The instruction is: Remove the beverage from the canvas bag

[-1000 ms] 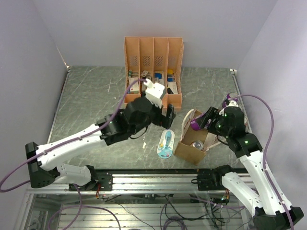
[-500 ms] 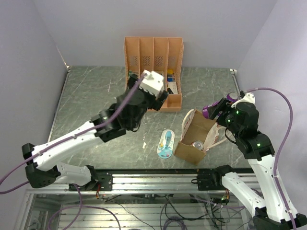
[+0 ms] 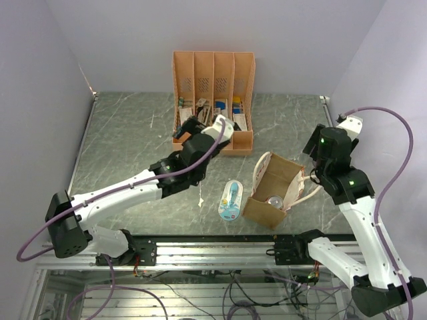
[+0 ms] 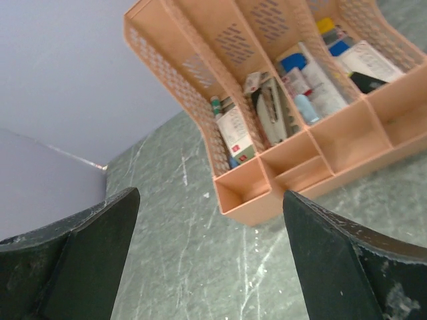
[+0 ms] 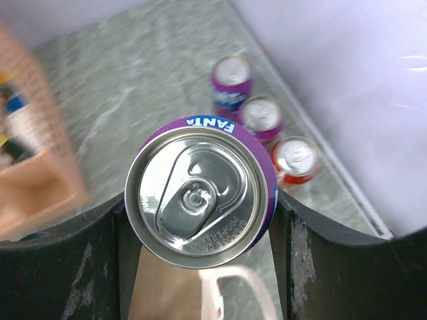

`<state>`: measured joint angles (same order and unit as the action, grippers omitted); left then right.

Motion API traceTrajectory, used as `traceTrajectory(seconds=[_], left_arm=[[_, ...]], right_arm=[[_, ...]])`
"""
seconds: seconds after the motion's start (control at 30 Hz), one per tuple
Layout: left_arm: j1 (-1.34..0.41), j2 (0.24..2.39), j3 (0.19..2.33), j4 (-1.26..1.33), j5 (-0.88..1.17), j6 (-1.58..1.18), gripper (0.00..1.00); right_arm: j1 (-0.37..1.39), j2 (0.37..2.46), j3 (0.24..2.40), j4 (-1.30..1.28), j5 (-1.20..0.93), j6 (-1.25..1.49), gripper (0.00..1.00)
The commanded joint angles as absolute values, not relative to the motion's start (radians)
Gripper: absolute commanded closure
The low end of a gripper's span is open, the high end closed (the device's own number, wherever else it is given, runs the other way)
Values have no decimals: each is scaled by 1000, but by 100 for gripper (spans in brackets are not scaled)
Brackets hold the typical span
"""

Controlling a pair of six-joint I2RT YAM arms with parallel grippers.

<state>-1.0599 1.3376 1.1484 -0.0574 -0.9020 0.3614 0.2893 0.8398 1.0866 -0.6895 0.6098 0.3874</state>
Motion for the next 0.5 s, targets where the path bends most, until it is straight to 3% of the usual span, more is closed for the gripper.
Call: traceTrajectory(seconds=[0.0, 0.47], left_arm=[[-957, 1320, 1146, 2, -863, 329, 1], [-839, 1385, 1172, -40, -782, 258, 1]], right_arm=[[292, 858, 1046, -559, 1055, 414, 100], [59, 874, 878, -816, 961, 930, 100]])
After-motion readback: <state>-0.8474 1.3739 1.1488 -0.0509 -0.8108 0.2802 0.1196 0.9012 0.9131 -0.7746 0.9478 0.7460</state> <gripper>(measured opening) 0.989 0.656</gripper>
